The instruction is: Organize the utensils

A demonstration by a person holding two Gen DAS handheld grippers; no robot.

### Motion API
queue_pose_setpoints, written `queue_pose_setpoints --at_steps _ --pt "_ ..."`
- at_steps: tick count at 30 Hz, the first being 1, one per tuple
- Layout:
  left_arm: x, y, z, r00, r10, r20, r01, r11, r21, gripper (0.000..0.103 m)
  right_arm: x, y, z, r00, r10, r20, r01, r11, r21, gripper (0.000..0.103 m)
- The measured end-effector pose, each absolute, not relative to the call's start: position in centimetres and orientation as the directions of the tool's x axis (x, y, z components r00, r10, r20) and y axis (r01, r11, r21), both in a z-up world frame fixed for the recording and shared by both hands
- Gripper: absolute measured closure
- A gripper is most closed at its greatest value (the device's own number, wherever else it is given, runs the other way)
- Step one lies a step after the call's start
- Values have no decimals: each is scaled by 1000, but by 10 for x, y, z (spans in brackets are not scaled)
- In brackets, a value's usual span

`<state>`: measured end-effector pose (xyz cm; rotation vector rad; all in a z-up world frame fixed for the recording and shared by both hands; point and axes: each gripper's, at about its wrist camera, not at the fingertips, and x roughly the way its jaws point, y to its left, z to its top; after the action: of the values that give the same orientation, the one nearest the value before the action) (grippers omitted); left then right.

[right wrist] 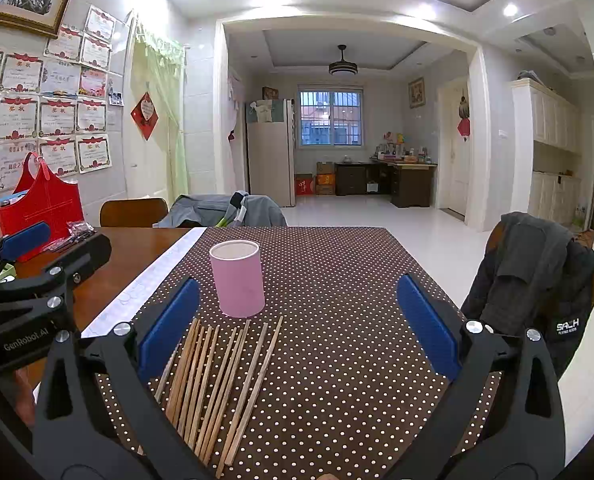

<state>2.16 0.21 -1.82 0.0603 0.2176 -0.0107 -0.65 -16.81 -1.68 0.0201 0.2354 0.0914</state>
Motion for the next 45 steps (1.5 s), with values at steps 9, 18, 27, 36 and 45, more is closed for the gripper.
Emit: queue_pose_setpoints --at_steps 9,18,27,36,45 --pt "22 2 -18 976 -3 -217 16 998 58 10 -6 -168 -17 968 93 -233 -88 996 31 6" --pt "21 2 -18 976 -4 -217 17 998 58 10 -6 -171 -17 968 93 -234 -88 996 34 6" --pt "26 -6 -23 973 -6 -230 21 998 65 10 -5 -176 -21 965 88 -246 -81 996 37 6" --pt "28 -11 -24 971 -4 -240 22 997 72 10 0 -178 -18 960 90 -265 -79 996 49 6" --pt "42 -16 -25 962 -17 -273 37 997 68 10 10 -181 -18 955 80 -285 -69 996 49 6"
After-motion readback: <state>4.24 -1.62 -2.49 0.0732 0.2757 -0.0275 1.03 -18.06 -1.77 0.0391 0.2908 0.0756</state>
